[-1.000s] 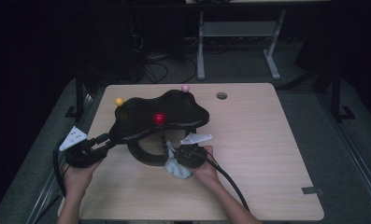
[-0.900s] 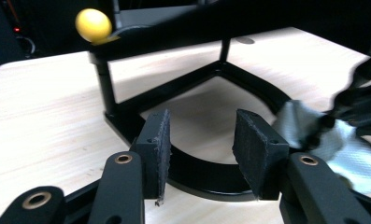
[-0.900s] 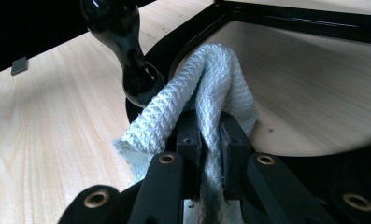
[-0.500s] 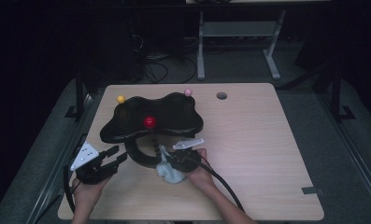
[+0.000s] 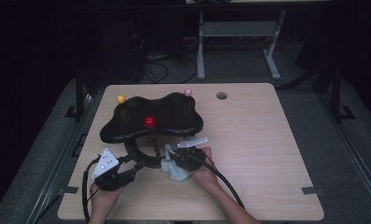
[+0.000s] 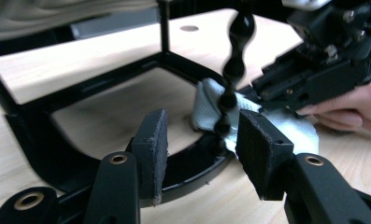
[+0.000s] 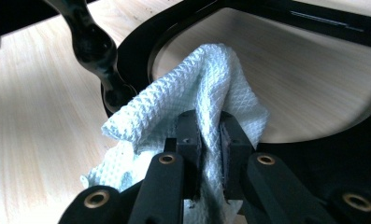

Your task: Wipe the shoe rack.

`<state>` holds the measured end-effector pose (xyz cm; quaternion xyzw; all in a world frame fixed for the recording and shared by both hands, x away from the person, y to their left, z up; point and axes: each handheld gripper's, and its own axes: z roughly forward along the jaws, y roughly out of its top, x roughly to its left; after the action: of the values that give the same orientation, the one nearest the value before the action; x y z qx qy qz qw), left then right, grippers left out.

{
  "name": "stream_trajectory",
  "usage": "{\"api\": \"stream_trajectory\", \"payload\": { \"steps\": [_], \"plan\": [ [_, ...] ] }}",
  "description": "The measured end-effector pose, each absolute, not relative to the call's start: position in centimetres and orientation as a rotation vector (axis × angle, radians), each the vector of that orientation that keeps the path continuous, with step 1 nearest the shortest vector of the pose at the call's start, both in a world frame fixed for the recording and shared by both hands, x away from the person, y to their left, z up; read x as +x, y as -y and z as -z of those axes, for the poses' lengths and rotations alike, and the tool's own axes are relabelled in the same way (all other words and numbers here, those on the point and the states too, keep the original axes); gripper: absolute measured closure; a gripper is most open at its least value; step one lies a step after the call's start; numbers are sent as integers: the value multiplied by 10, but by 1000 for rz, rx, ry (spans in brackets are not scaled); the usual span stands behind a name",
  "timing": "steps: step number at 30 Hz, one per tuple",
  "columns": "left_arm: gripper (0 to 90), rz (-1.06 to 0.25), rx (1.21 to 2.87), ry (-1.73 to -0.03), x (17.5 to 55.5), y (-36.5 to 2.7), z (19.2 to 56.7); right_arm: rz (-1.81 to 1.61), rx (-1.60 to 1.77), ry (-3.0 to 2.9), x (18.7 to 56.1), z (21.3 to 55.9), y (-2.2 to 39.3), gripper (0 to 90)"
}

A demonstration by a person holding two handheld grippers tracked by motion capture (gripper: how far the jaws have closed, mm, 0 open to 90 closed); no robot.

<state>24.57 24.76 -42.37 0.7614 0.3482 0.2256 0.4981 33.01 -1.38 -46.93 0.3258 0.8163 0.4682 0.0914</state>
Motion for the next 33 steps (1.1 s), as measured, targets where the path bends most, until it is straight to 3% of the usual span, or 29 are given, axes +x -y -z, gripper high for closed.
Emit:
{"api": "stream_trajectory", "payload": {
  "steps": [5,12,16,24,33],
  "plan": [
    [524,-542,1871,-807,247,-234,427,-1354,1077,-2370,346,473,35,809],
    [525,-551,1871,-790,253,-218,427,-1352,964,-2445,335,471,24,808],
    [530,-571,1857,-799,255,-214,429,-1342,1076,-2386,346,473,38,814],
    [711,-625,1835,-836,258,-214,430,-1297,992,-2397,335,473,34,821],
    [747,-686,1813,-872,267,-211,430,-1322,1027,-2369,330,474,27,821]
  ]
}}
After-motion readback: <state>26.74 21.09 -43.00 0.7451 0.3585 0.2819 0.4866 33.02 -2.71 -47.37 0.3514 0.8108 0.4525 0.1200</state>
